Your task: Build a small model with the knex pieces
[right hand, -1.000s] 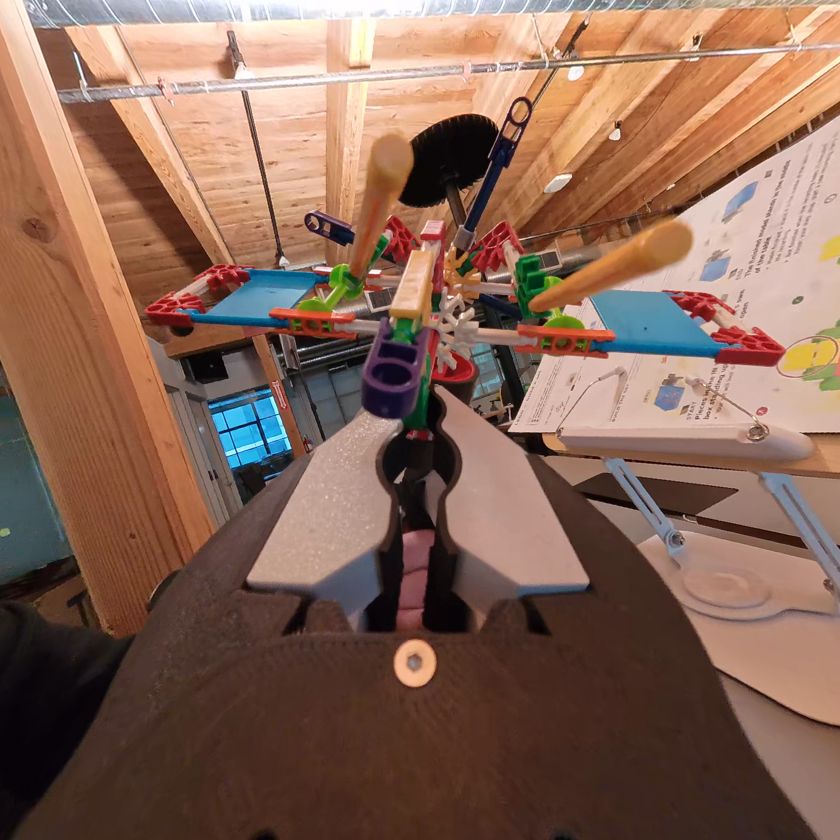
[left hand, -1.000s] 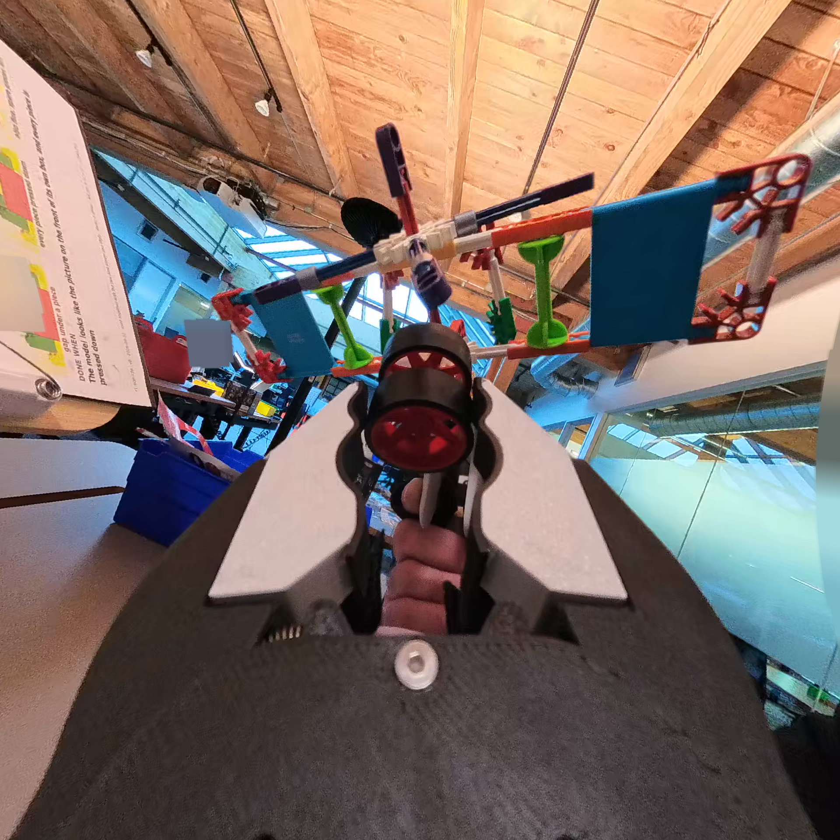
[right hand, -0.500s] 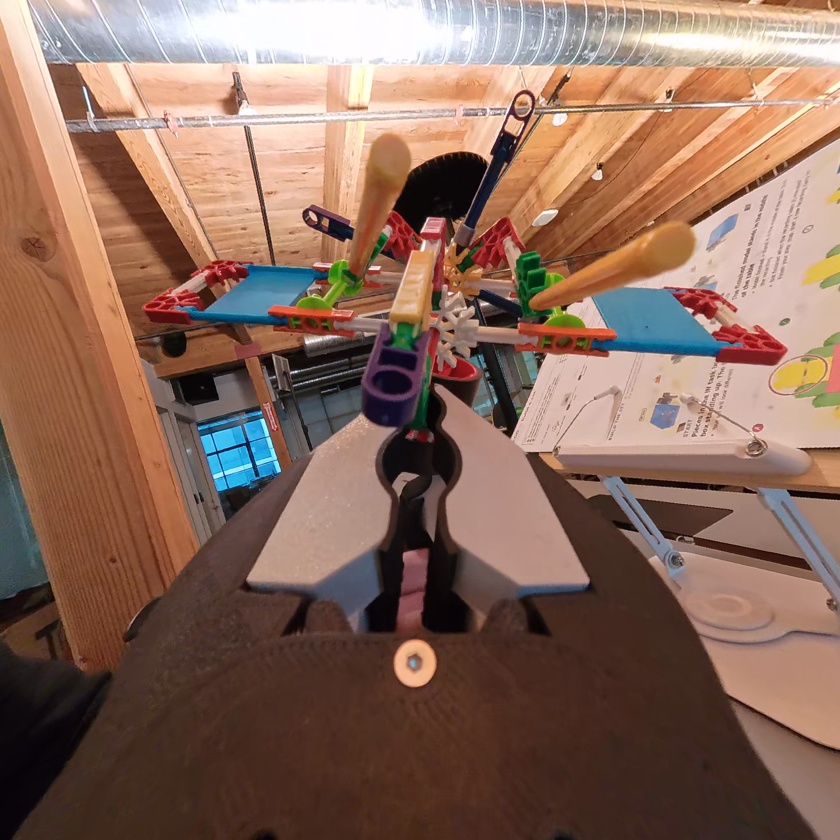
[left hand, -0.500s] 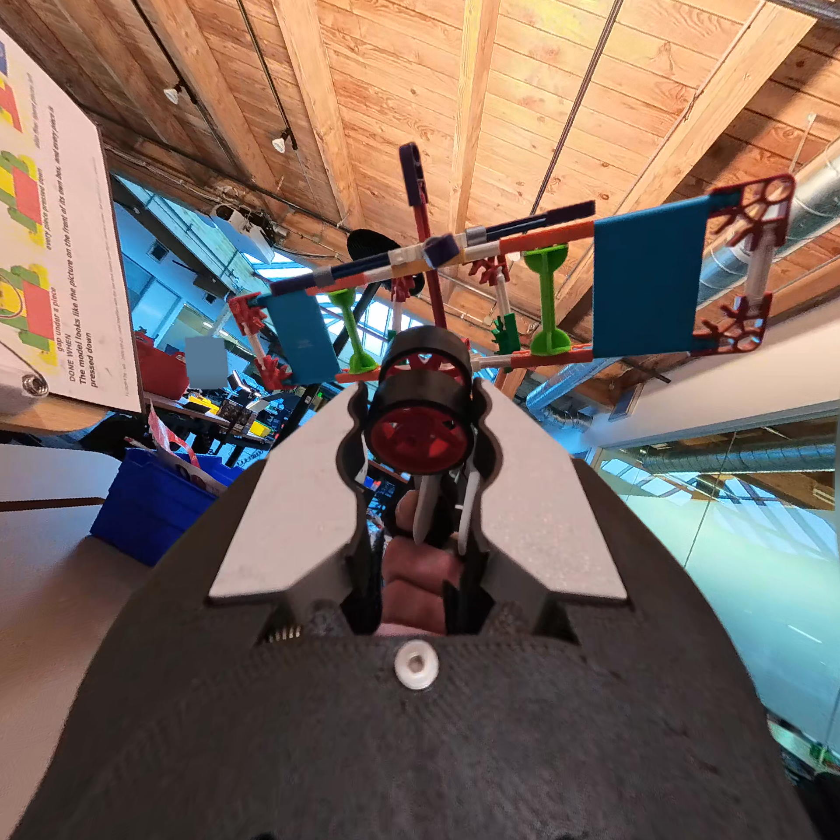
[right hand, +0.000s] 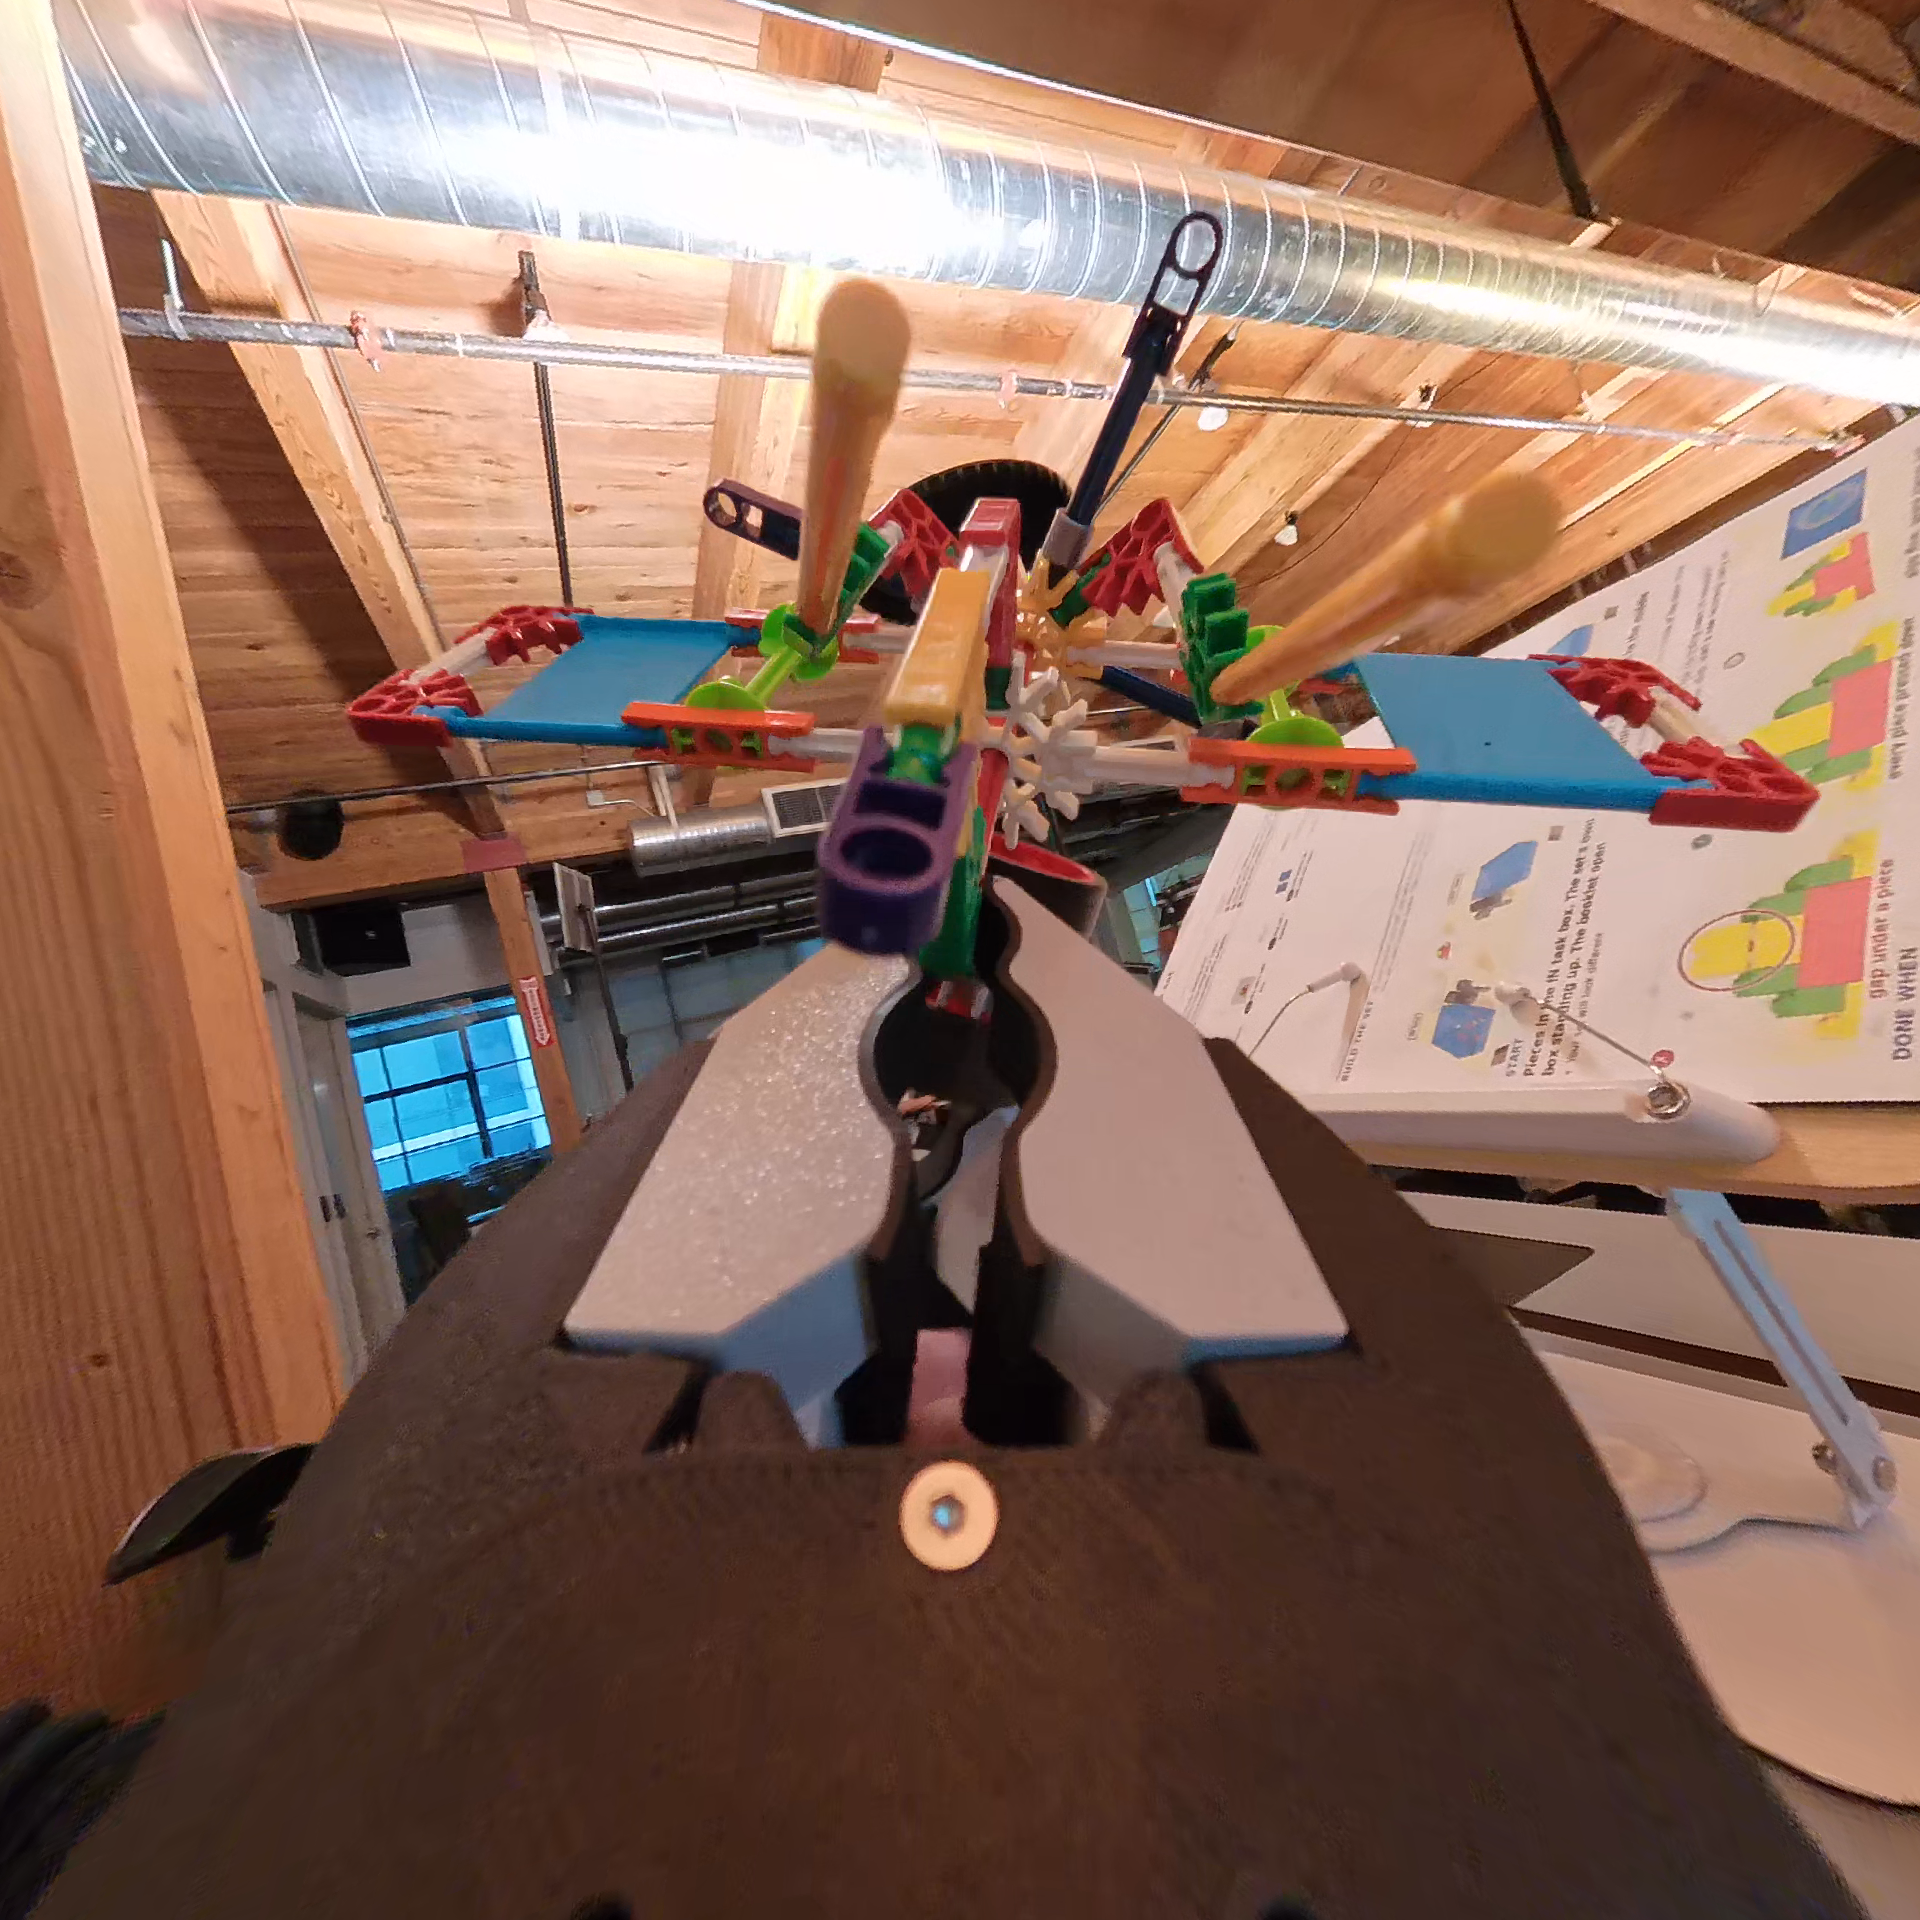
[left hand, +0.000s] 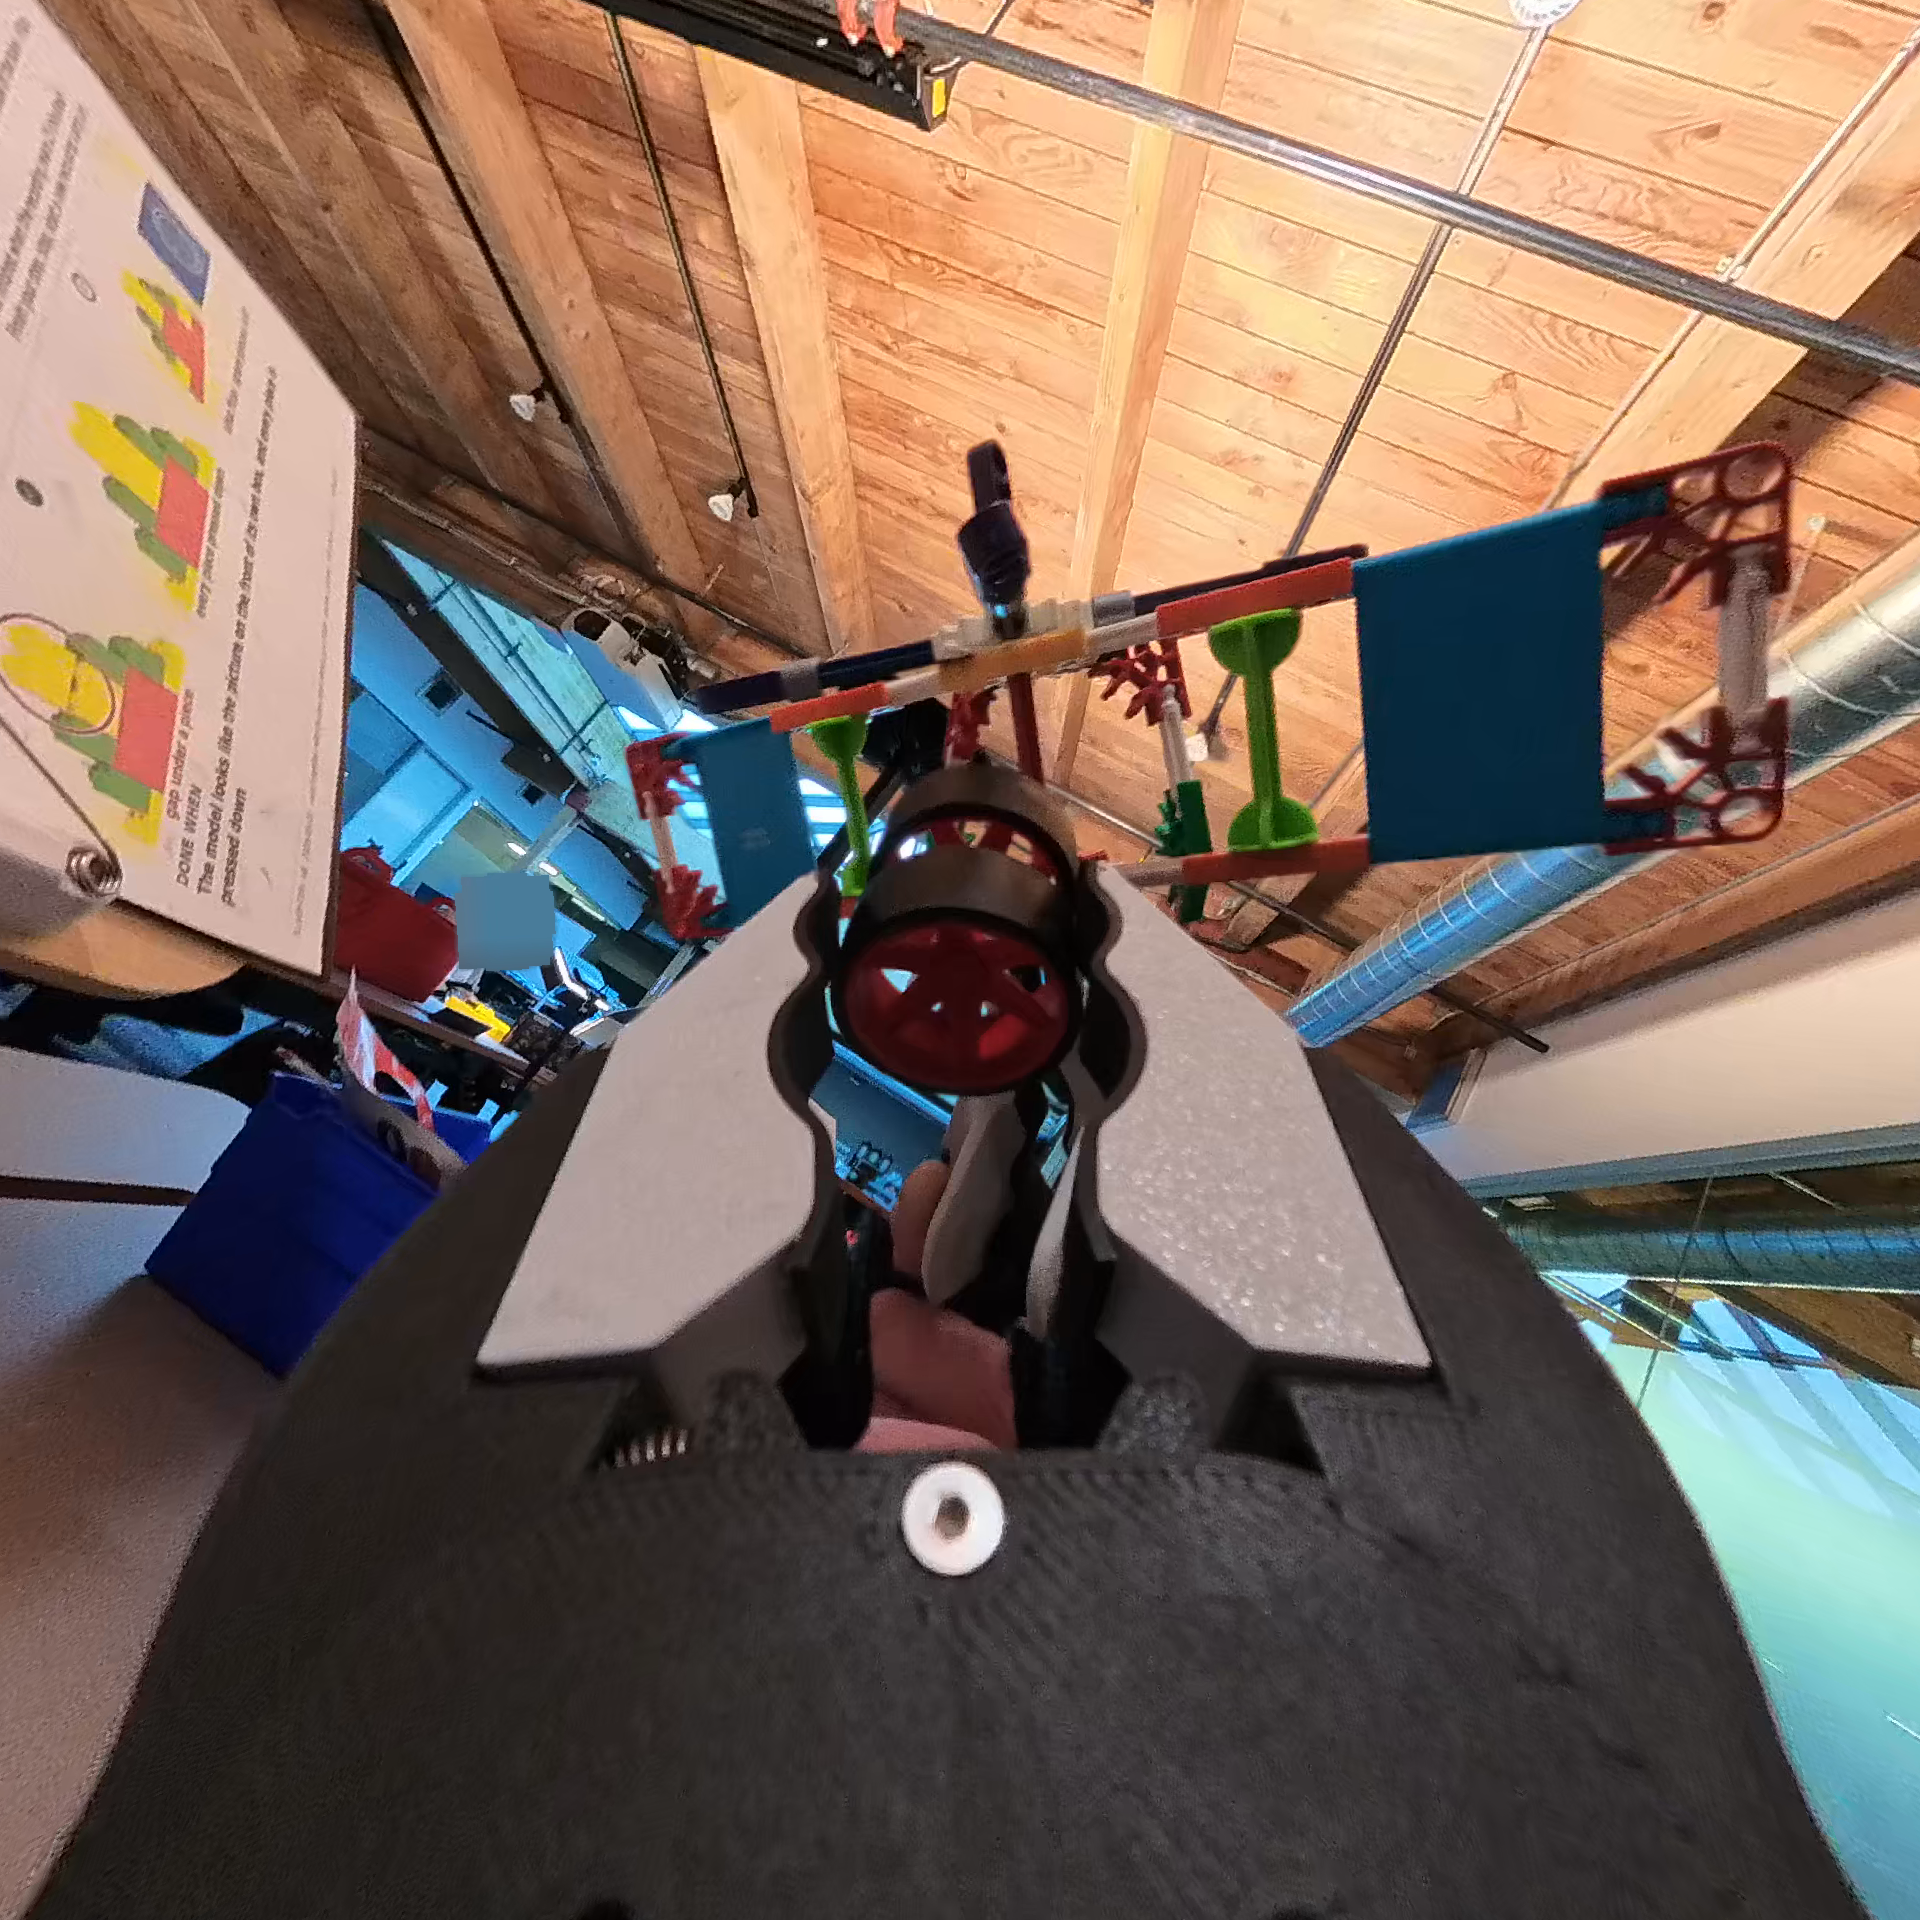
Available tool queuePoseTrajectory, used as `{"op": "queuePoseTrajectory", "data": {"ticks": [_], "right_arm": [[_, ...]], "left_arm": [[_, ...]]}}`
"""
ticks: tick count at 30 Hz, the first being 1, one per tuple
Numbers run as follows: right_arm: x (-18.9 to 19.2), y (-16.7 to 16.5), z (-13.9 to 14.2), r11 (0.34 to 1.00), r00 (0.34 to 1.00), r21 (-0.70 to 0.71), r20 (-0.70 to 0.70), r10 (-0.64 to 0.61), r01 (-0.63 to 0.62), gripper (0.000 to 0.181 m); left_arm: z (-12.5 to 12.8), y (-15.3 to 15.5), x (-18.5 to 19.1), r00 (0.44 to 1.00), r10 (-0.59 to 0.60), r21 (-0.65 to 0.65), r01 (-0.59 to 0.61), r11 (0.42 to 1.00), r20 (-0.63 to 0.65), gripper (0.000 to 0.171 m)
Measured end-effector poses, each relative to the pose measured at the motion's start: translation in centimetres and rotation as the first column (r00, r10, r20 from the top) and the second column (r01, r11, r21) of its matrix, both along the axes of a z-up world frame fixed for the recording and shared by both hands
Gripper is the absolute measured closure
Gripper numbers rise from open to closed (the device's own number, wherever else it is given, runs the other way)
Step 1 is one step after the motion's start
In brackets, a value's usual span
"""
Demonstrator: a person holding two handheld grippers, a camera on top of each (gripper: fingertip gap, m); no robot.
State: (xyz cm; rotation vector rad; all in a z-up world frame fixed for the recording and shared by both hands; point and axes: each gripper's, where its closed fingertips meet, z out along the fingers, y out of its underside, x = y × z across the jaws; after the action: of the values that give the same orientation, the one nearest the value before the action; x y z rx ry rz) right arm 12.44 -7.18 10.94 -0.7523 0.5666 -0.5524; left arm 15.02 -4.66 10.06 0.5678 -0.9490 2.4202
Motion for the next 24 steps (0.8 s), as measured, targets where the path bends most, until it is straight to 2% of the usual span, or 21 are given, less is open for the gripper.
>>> {"op": "queuePoseTrajectory", "data": {"ticks": [10,15,21,23,24], "right_arm": [[0.5,-0.2,-0.6,0.994,0.998,-0.085,-0.004,-0.070,0.069,0.179],[0.3,-0.1,-0.6,0.989,0.996,-0.119,0.019,-0.084,0.085,0.180],[0.0,0.0,-0.4,0.995,0.998,-0.087,0.034,-0.047,0.049,0.180],[-0.2,0.1,-0.3,0.997,0.999,-0.071,0.042,-0.024,0.027,0.180],[-0.3,0.0,-0.2,0.998,0.999,-0.058,0.041,-0.015,0.017,0.180]], "left_arm": [[-1.6,-1.4,0.0,0.997,-0.043,0.068,0.047,0.997,-0.065,0.131],[-1.2,-0.9,0.1,0.997,-0.049,0.062,0.053,0.997,-0.067,0.132],[-0.6,-0.1,0.2,0.994,-0.080,0.009,0.081,0.997,-0.079,0.138],[-0.3,0.1,0.1,0.994,-0.081,-0.005,0.081,0.997,-0.071,0.141],[-0.2,0.4,0.2,0.995,-0.075,-0.019,0.074,0.997,-0.072,0.158]]}}
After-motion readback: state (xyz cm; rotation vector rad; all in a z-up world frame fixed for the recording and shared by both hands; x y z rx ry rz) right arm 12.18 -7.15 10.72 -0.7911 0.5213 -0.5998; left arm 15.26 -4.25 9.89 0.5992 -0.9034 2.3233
